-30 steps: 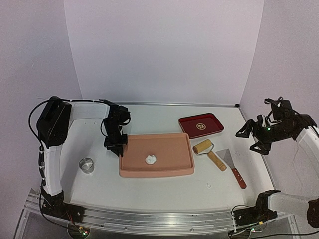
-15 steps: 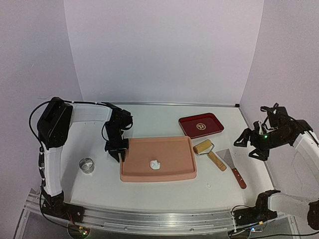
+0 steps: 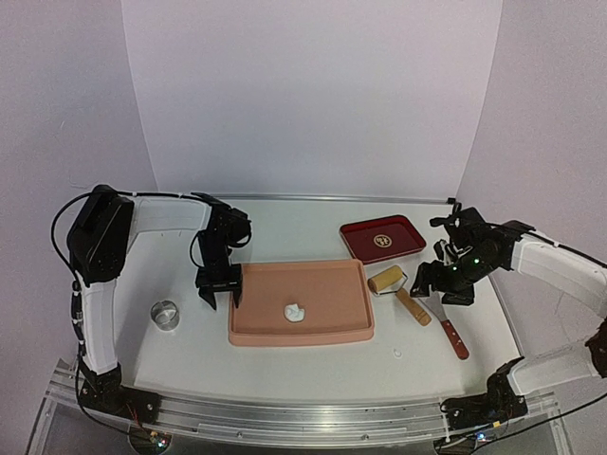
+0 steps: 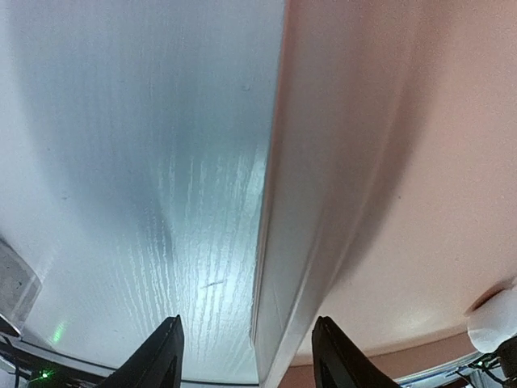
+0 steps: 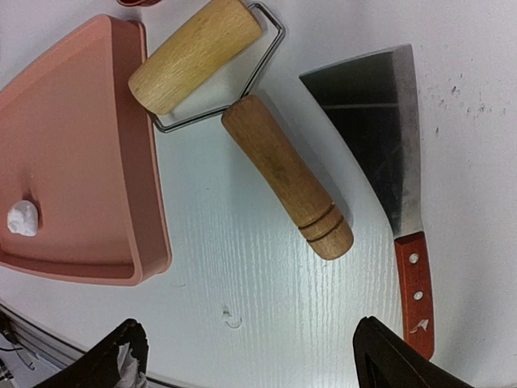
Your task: Roll out the dumpling wrappers from the dough
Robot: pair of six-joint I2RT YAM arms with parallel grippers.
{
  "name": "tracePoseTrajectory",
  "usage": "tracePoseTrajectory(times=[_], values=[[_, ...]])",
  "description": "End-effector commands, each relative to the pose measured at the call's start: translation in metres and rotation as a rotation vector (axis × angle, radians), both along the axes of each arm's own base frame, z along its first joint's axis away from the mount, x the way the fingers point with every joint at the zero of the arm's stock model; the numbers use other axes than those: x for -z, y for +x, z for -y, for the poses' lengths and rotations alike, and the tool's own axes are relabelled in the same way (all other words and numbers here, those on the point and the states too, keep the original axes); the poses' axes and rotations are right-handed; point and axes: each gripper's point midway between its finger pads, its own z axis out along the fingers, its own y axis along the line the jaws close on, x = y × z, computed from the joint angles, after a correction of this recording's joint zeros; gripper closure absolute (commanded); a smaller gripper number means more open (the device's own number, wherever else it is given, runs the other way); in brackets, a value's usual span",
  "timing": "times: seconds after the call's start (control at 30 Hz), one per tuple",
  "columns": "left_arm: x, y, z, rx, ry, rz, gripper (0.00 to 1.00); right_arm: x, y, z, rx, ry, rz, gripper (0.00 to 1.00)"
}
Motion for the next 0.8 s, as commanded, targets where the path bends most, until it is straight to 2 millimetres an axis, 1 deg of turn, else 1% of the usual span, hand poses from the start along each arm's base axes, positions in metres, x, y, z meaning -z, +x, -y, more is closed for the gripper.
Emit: tracePoseTrajectory(times=[0.0, 0.07, 0.13, 0.23, 0.47, 0.67, 0.77], values=[[-0.048, 0.015, 0.003, 0.021, -0.027, 0.131, 0.44, 0.006, 0.019, 0.012, 0.009, -0.103, 0.068, 0.14], [-0.053, 0.014, 0.000, 0.022, -0.023, 0.145, 0.44, 0.017, 0.020, 0.012, -0.004, -0.119, 0.047, 0.16], [-0.058, 0.014, -0.001, 0.020, -0.025, 0.156, 0.44, 0.028, 0.021, 0.009, -0.015, -0.115, 0.027, 0.21], [-0.059, 0.013, -0.001, 0.016, -0.035, 0.165, 0.44, 0.039, 0.026, 0.004, -0.021, -0.107, 0.015, 0.26], [-0.061, 0.016, 0.000, 0.010, -0.038, 0.190, 0.47, 0.063, 0.036, -0.002, -0.070, -0.132, -0.022, 0.29], [-0.071, 0.021, 0.004, 0.000, -0.067, 0.228, 0.46, 0.089, 0.040, 0.005, -0.065, -0.208, -0.071, 0.29], [-0.076, 0.024, 0.006, -0.002, -0.078, 0.246, 0.46, 0.100, 0.040, 0.006, -0.068, -0.223, -0.092, 0.29]])
